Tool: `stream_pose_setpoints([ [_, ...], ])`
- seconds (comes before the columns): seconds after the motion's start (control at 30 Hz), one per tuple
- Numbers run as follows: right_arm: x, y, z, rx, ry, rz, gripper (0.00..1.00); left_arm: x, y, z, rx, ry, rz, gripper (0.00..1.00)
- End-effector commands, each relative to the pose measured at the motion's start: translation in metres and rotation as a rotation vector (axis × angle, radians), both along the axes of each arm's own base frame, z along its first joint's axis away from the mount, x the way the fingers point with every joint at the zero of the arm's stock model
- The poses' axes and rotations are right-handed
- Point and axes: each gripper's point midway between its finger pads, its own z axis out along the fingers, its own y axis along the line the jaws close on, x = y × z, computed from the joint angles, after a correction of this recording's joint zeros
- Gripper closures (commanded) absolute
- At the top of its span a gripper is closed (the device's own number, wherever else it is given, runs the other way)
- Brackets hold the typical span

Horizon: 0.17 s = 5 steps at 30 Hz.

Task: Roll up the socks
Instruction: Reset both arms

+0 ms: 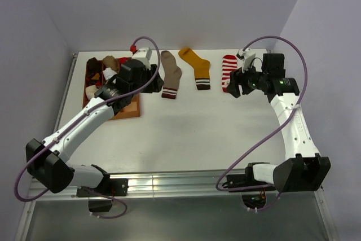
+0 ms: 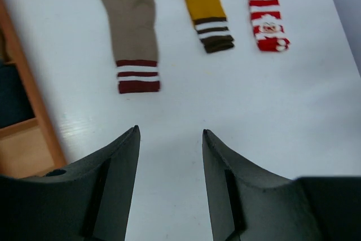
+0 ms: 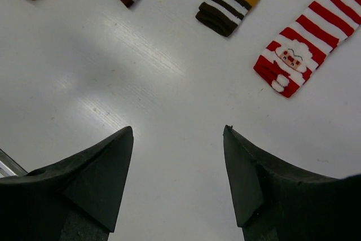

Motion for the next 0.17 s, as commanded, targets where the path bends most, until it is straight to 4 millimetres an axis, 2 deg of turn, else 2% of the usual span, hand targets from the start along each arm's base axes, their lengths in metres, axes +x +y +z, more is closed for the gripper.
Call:
stream_pose_setpoints([
  [0.0,0.0001,0.0006,0.0173,0.018,-0.078,-0.035,0.28,-0.0127,-0.0214,0.0217,-0.033,-0.065,-0.101,0.47],
  [0.13,-0.0042,0.0011,0.0189,0.023,-0.087,-0.037,0.25,-0.0201,-0.0298,0.0239,-0.038,-0.073,-0.133,0.47],
])
